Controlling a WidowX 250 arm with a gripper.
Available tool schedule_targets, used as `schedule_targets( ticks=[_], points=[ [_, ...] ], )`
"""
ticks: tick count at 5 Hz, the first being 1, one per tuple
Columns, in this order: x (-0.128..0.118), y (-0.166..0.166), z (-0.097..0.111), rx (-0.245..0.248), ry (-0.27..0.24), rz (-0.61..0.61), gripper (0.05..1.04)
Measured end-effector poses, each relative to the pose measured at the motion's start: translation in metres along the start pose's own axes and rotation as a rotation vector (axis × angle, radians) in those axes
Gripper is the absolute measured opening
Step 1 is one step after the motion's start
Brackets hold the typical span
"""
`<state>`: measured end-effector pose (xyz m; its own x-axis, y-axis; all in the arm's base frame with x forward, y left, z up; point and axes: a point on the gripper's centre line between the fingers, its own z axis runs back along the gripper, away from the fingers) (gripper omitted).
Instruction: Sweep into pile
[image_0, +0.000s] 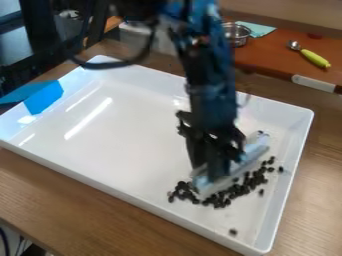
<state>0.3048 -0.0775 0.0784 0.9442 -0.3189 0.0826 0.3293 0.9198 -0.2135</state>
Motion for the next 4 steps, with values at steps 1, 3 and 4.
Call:
schedule_targets(
  ticks=[1,3,4],
  points=[
    [-0.001,0.033,0.035,-0.018,-0.046,0.078,0.361],
    [0.004,0.090,0.062,0.054,-0.028,0.121,0.361],
    [0.008,0.113,0.038,0.109,0.039,0.143,0.361]
  ],
)
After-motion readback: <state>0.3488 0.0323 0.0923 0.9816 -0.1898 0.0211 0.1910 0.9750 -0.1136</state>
